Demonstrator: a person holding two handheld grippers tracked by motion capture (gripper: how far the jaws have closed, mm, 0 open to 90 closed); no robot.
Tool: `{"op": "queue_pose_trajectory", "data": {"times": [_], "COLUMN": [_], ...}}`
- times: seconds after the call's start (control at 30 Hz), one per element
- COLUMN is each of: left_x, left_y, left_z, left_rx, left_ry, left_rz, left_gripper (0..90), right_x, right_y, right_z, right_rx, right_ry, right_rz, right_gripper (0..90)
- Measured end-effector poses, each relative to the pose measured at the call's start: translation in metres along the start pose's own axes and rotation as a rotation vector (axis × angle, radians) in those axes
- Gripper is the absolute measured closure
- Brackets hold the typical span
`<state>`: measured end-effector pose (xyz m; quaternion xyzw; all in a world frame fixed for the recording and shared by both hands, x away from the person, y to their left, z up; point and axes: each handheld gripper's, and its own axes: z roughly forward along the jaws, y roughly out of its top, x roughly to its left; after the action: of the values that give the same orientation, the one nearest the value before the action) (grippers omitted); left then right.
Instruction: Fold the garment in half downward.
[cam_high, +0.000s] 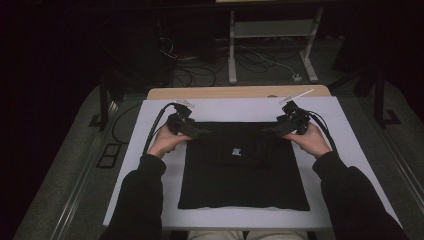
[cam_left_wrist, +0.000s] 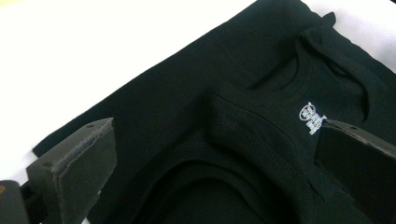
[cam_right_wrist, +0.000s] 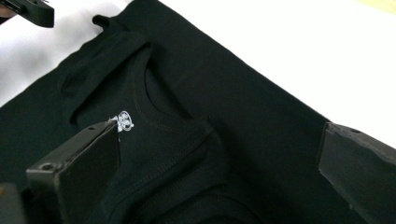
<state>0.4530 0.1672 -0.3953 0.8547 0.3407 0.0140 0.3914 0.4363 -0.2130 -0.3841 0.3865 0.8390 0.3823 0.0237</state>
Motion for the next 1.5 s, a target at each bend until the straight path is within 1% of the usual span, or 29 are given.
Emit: {"op": "queue_pose_trajectory", "data": {"times": [0.23, 0.33, 0.53, 0.63, 0.73, 0.8, 0.87, 0.9, 0.97, 1.0, 1.07, 1.17, 1.23, 1.3, 1.37, 1.43, 1.5], "left_x": [-0.002, -0.003, -0.003, -0.002, 0.0, 0.0, 0.001, 0.002, 0.003, 0.003, 0.004, 0.005, 0.006, 0.006, 0.007, 0.007, 0.007], "left_y": [0.0, 0.0, -0.001, -0.002, -0.004, -0.005, -0.006, -0.006, -0.007, -0.007, -0.008, -0.009, -0.01, -0.011, -0.012, -0.012, -0.012], "left_z": [0.007, 0.011, 0.02, 0.024, 0.029, 0.03, 0.03, 0.03, 0.031, 0.031, 0.033, 0.035, 0.036, 0.036, 0.036, 0.038, 0.039], "left_rx": [0.003, -0.002, 0.005, 0.017, 0.04, 0.036, 0.02, 0.009, 0.006, 0.006, 0.012, 0.016, 0.015, 0.002, -0.006, -0.006, 0.0], "left_ry": [-0.006, -0.013, -0.028, -0.042, -0.05, -0.05, -0.069, -0.076, -0.082, -0.08, -0.087, -0.099, -0.109, -0.115, -0.13, -0.128, -0.115], "left_rz": [0.014, 0.014, 0.009, 0.002, -0.002, -0.004, -0.014, -0.023, -0.026, -0.028, -0.032, -0.038, -0.033, -0.039, -0.046, -0.05, -0.059], "left_gripper": [0.0, 0.0, 0.0, 0.0, 0.0, 2.3, 6.9, 9.2, 12.7, 13.0, 15.1, 20.9, 24.7, 29.7, 32.9, 36.0, 39.4], "right_x": [-0.001, -0.001, -0.002, -0.003, -0.005, -0.005, -0.006, -0.007, -0.009, -0.009, -0.011, -0.012, -0.013, -0.013, -0.012, -0.011, -0.01], "right_y": [-0.007, -0.009, -0.011, -0.013, -0.014, -0.015, -0.016, -0.016, -0.017, -0.018, -0.018, -0.02, -0.02, -0.021, -0.021, -0.021, -0.02], "right_z": [0.011, 0.014, 0.019, 0.021, 0.023, 0.024, 0.024, 0.025, 0.025, 0.025, 0.025, 0.026, 0.026, 0.027, 0.027, 0.027, 0.028], "right_rx": [0.025, 0.028, 0.033, 0.033, 0.037, 0.033, 0.026, 0.024, 0.014, 0.009, 0.008, 0.016, 0.017, 0.017, 0.019, 0.016, 0.016], "right_ry": [0.008, 0.01, 0.018, 0.018, 0.019, 0.022, 0.024, 0.028, 0.044, 0.049, 0.046, 0.042, 0.038, 0.034, 0.031, 0.03, 0.039], "right_rz": [0.005, 0.009, 0.015, 0.017, 0.022, 0.029, 0.032, 0.037, 0.043, 0.052, 0.058, 0.056, 0.058, 0.056, 0.052, 0.047, 0.043], "right_gripper": [0.0, 0.0, 0.0, 0.0, 0.6, 2.6, 4.3, 6.0, 12.2, 13.7, 15.4, 19.6, 24.5, 30.2, 36.5, 40.9, 45.1]}}
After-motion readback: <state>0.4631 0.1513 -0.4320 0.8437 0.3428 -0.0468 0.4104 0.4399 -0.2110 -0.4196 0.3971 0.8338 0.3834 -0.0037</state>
